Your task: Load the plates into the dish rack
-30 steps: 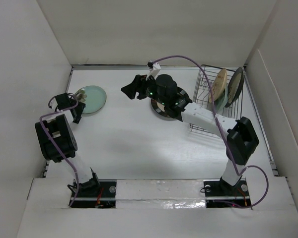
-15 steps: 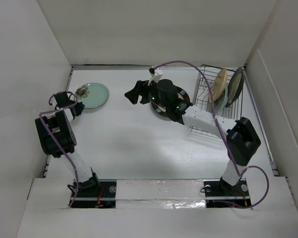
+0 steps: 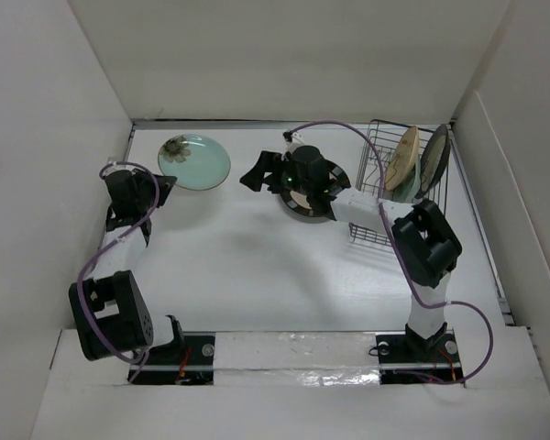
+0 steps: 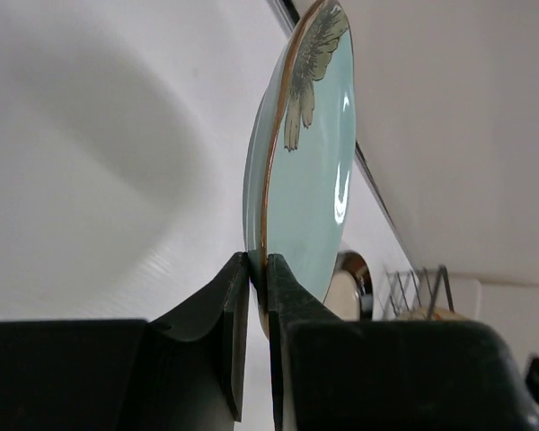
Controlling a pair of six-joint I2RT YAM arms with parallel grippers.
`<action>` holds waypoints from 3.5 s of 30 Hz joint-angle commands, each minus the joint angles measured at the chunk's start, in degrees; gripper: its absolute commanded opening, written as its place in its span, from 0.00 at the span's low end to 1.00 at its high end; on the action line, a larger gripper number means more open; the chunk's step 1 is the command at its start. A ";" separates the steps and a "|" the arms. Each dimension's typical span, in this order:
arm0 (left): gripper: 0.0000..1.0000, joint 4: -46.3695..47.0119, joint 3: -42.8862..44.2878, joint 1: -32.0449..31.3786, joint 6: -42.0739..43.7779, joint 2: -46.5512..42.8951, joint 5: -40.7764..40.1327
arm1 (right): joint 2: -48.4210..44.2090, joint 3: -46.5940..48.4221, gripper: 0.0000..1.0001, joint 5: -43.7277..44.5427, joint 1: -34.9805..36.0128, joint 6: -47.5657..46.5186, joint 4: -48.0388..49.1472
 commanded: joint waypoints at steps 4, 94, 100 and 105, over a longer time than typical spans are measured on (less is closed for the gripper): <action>0.00 10.59 -3.82 -5.61 -2.24 -9.91 9.37 | 2.87 2.63 1.00 -7.64 -3.13 6.39 6.44; 0.59 -17.10 4.88 -42.63 25.54 -19.43 3.49 | -9.51 -0.27 0.38 49.57 -27.14 -17.94 -24.85; 0.59 -17.10 8.82 -42.63 24.48 -11.09 1.91 | -15.93 -0.63 0.93 49.31 -26.52 -18.29 -24.40; 0.59 -19.40 13.93 -42.63 24.49 2.09 -1.35 | -22.16 -0.72 1.00 46.50 -24.76 -20.14 -23.43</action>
